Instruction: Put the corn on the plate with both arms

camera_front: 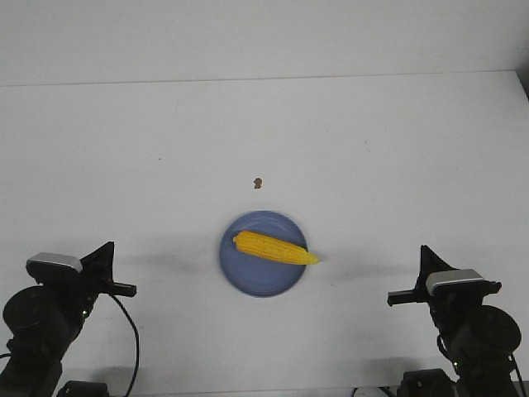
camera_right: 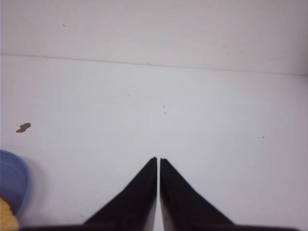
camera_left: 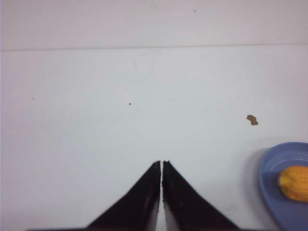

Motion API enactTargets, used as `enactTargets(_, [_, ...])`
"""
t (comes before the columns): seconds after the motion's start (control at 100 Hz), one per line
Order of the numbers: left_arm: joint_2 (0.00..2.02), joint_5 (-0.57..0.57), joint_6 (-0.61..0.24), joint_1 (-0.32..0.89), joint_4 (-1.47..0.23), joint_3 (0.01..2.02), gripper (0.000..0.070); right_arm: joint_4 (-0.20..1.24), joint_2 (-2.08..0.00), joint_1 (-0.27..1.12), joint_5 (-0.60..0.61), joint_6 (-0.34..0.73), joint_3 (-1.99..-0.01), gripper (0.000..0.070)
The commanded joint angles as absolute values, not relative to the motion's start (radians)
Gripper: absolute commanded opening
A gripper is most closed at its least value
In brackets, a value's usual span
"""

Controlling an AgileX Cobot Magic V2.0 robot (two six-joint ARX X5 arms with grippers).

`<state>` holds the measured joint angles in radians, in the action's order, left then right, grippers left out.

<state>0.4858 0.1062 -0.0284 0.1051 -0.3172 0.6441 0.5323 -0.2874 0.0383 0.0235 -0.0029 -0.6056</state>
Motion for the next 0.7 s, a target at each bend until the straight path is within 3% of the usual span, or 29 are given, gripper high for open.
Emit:
enactTargets(0.0, [0.476, 0.104, -0.034, 0.104, -0.297, 0.654, 0.0006, 0.516, -0.288, 0.038, 0.022, 0.003, -0.609, 0.0014])
enactTargets(0.2, [0.371, 0.103, -0.033, 0.073, -0.214, 0.594, 0.0006, 0.516, -0.288, 0.038, 0.022, 0.003, -0.609, 0.0014])
enactTargets(0.69, [0.072, 0.102, -0.035, 0.014, 0.005, 0.233, 0.0006, 0.516, -0.288, 0.038, 0.022, 0.003, -0.609, 0.0014])
